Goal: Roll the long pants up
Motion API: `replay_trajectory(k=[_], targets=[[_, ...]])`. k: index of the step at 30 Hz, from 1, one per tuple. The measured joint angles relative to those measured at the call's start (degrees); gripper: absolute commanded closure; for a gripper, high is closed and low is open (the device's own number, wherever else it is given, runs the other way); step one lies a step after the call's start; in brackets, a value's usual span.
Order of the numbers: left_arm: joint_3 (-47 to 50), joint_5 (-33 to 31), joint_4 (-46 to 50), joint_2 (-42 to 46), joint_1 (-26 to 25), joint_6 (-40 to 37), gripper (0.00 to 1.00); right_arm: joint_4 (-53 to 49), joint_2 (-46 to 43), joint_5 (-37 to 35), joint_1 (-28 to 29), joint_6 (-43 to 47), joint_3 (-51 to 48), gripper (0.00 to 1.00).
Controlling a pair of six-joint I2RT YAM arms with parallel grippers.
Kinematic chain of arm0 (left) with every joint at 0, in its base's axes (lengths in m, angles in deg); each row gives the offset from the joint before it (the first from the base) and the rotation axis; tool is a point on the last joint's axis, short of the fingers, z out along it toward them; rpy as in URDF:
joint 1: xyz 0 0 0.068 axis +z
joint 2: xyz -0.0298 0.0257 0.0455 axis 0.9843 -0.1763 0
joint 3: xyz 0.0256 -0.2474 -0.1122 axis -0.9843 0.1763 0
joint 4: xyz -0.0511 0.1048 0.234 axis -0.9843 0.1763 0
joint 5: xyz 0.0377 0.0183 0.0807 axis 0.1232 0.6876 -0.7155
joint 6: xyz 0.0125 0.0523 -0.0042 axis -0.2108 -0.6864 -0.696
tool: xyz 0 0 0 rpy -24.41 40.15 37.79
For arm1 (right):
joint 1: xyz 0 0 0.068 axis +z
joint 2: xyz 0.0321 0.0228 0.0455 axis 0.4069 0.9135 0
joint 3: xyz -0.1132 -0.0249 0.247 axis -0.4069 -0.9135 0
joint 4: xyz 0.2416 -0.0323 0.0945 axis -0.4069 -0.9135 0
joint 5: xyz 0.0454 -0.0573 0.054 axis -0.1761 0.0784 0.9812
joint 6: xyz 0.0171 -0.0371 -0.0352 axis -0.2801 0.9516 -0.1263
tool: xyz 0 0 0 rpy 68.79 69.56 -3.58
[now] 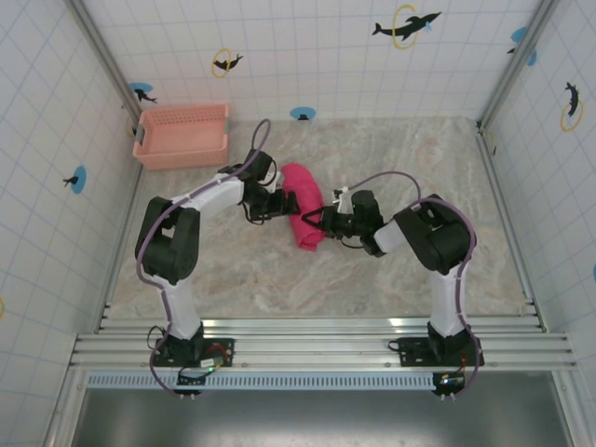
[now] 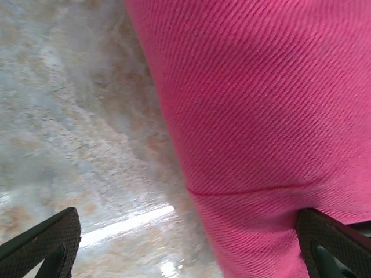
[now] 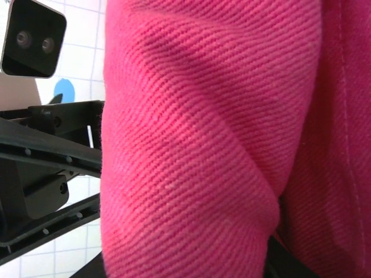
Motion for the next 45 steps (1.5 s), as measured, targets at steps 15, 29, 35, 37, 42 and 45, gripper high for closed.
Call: replay_trajectory(k=[15,29,35,37,42,45], targets=[[2.64,7.69,-22.84,-6.86,-0.72,16.74,0.26,7.06,3.02,1.38,0.28,-2.36,-0.15,0.8],[0.09,18.86,-35.65,-14.27,0.44,28.44,1.0,-0.9,-1.62,-1.95,-1.92,3.56,-1.25,0.42],[-5.25,15.72,-37.4,-15.87,2.58,34.03,1.0,-19.06,-13.6,0.09,-8.72,14.36,-6.67,0.34],[-10.62,13.7,-37.0,-16.52,5.49,35.34,1.0,-29.59,-16.52,-0.15,-10.62,19.85,-6.82,0.34],[-27.67,9.11,-38.51,-17.07,14.82,39.39,1.0,-41.29,-21.49,0.31,-11.67,27.5,-8.44,0.34],[-35.85,6.99,-40.96,-17.07,19.47,41.62,1.0,-42.03,-22.84,1.01,-11.67,29.03,-9.99,0.34]])
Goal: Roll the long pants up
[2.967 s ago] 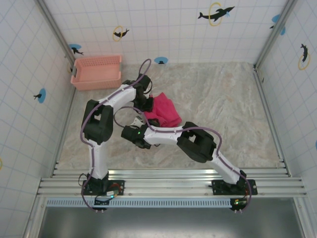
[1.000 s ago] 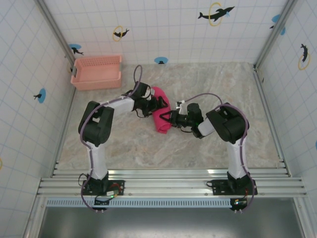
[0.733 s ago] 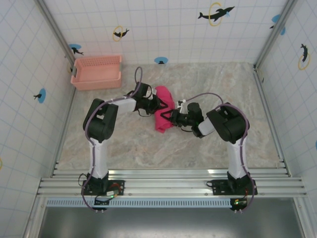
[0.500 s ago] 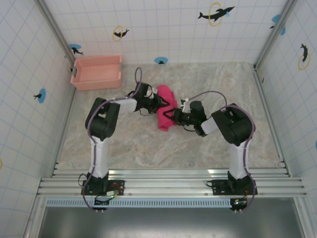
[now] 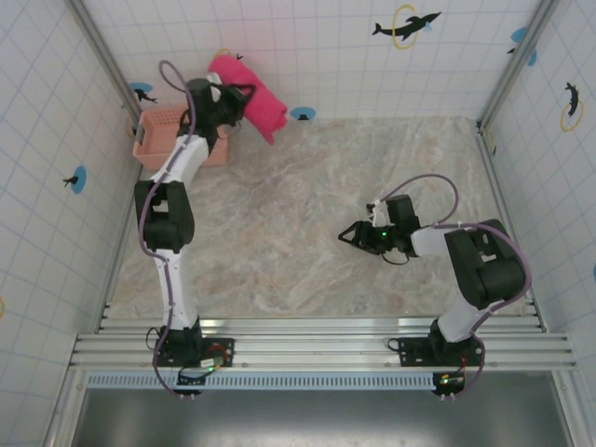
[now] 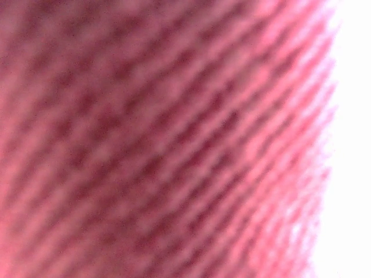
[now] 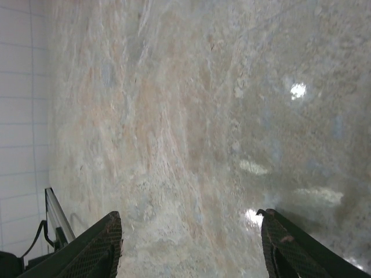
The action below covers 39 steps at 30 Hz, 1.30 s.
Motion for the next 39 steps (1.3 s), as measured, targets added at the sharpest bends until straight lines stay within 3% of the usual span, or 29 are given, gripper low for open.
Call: replay_trajectory(k=[6,13,21,22,24,28,33,39], targets=[[-10.14,-1.38,-1.97,-1.84,6.69,2.97,1.0,1.2,-0.11,1.31,-0.28,0.98,-0.98,0.35],[-5.33,-2.56,-8.28,-6.56,12.31,7.87,1.0,1.27,0.11,1.97,-0.33,1.27,-0.98,0.35],[-2.69,-5.9,-10.1,-19.76,15.61,11.41,1.0,1.18,0.2,2.03,-0.13,1.46,-0.9,0.35],[-2.62,-6.47,-10.12,-21.16,15.63,12.15,0.96,1.18,0.13,1.86,-0.02,1.46,-0.9,0.35],[-1.62,-7.63,-10.27,-22.08,15.61,13.68,0.74,1.27,-0.17,1.38,0.33,1.38,-1.07,0.35],[-0.94,-10.27,-12.96,-21.88,15.43,16.06,0.03,1.31,-1.62,-0.09,1.16,0.96,-2.21,0.35],[2.95,-11.91,-11.04,-18.93,15.34,17.9,0.03,0.48,-2.86,-1.81,1.7,0.68,-2.71,0.35],[1.07,-16.92,15.98,-7.39,15.32,7.91,0.02,0.22,-3.56,-3.63,2.49,0.04,-2.84,0.35]])
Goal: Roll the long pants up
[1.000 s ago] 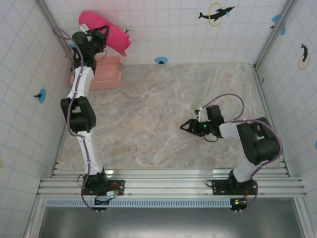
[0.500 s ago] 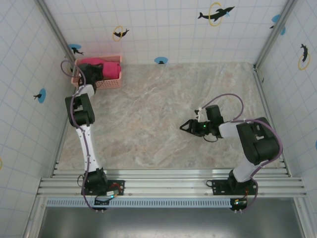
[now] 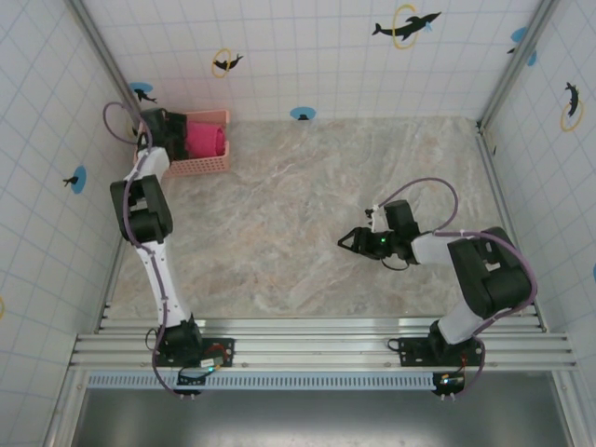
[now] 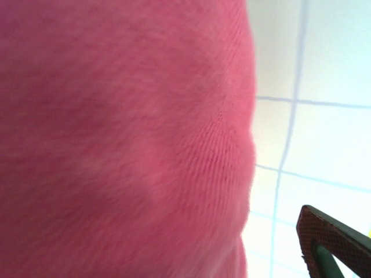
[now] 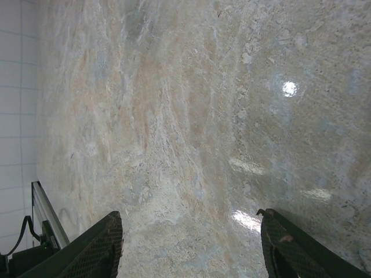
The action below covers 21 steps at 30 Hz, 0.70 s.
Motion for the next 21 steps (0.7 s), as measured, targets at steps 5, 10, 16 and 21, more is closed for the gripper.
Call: replay_trajectory(k=[5,10,16,21], targets=[[-9.6,-4.39,11.67,6.43,0.13,-8.17,0.02,0.59,-1.05,-2.03,1.01,-0.59,-0.85,0.34],[-17.53,-4.74,16.9,8.26,0.33,-9.68,0.03,1.49,-2.01,-3.06,1.07,-1.01,-2.1,0.34],[-12.0,0.98,18.58,6.25,0.5,-9.53,0.03,1.66,-2.43,-3.5,1.07,-1.01,-2.47,0.34],[4.87,7.43,9.14,10.49,0.02,-14.93,0.03,0.66,-4.66,-5.4,1.03,-0.35,-3.48,0.34]])
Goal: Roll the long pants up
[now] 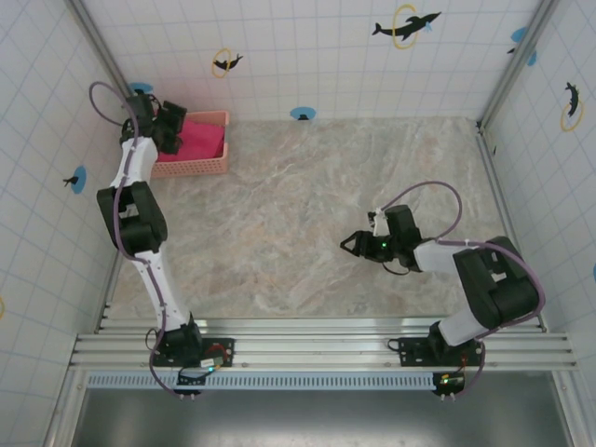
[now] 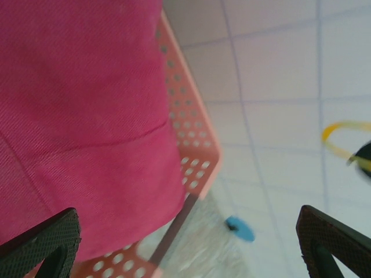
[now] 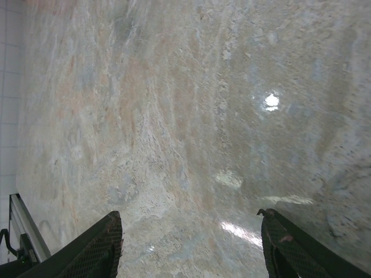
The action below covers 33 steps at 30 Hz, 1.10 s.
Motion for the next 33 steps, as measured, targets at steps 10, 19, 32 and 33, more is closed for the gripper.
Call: replay_trajectory(k=[10,19,32,33], targets=[[55.8,-5.4,-20.35,48.74,-8.66,-42.01,0.03,-22.01,-9.18,-8.31,-5.79,15.8,13.07,0.03],[76.43,-15.91,-31.01,41.92,-13.16,-62.05,0.03,-24.3,-10.97,-24.96,-15.15,28.04,17.11,0.03],[84.56,-18.88,-56.94,37.29,-19.45,-75.28,0.03,9.14,-1.73,-31.61,-17.57,39.06,2.21,0.03],[84.56,-19.08,-57.81,37.29,-19.45,-75.65,0.03,12.92,-1.53,-31.61,-17.35,39.95,0.46,0.02]])
